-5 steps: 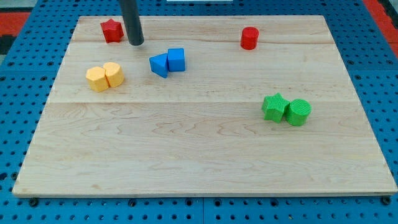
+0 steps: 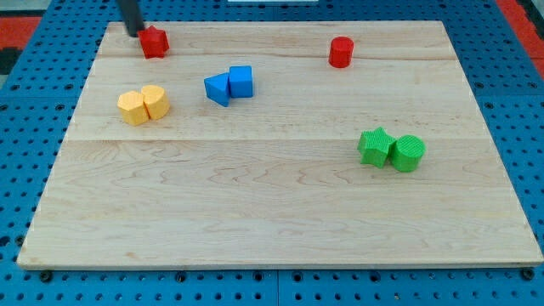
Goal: Slide the red star closer to the red circle
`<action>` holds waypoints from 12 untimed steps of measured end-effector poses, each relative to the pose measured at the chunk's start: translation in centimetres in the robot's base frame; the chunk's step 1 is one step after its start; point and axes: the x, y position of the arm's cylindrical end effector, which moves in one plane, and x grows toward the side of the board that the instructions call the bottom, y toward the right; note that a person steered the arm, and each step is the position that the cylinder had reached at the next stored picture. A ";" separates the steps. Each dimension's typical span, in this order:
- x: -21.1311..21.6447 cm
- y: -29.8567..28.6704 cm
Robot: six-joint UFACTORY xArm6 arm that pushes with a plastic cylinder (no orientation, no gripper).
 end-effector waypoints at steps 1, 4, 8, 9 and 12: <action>0.2 0.3; 4.4 3.8; 2.5 12.4; 3.2 18.4; -1.2 20.1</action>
